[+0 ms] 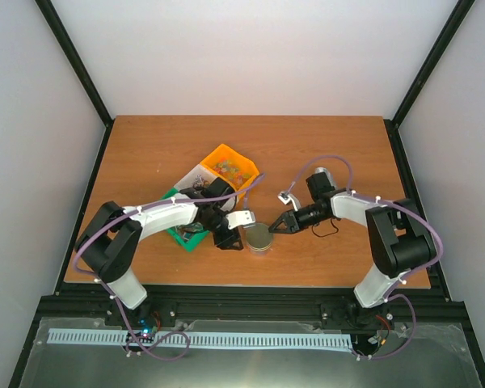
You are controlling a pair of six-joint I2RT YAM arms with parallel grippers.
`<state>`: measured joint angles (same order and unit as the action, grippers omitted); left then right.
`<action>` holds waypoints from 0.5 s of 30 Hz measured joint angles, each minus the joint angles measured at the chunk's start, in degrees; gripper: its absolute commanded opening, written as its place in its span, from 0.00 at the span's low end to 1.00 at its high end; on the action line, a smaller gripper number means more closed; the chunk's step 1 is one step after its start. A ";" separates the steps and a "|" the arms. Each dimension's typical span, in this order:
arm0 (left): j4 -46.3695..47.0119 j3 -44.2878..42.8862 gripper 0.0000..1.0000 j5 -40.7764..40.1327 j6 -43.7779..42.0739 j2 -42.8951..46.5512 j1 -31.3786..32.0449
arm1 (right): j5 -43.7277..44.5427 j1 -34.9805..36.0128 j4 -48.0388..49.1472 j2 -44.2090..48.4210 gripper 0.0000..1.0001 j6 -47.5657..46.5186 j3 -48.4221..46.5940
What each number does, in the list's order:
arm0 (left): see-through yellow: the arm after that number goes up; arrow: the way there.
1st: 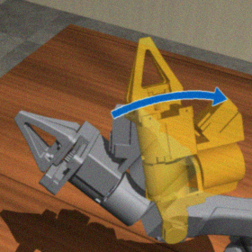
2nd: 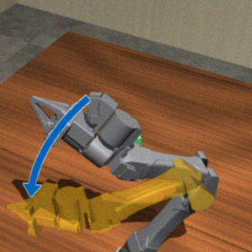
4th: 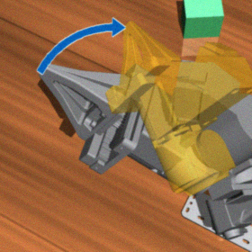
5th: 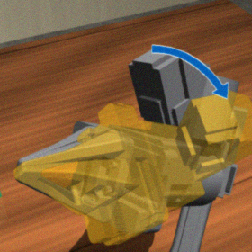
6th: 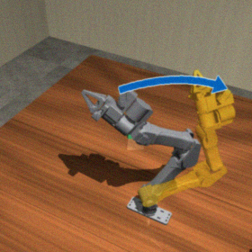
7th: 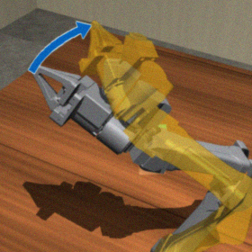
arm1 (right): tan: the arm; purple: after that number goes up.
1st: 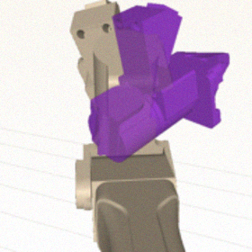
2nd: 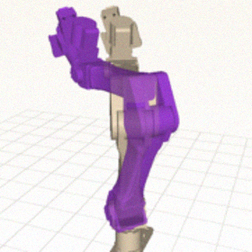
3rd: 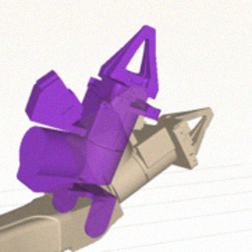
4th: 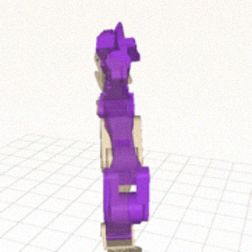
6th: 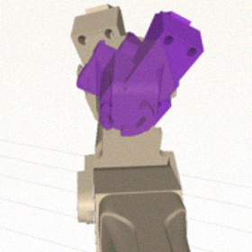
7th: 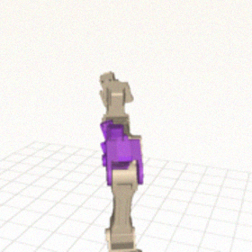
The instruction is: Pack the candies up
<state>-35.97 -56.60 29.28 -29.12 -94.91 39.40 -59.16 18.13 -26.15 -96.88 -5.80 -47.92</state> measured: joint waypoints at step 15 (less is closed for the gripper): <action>8.72 -0.52 0.38 -1.05 8.37 -0.66 1.01 | 2.14 -3.61 -7.02 7.56 0.28 -17.44 0.42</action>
<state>-27.24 -57.12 28.23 -20.75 -95.57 40.40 -57.01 14.52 -33.17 -89.32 -23.24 -47.51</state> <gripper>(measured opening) 0.390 0.278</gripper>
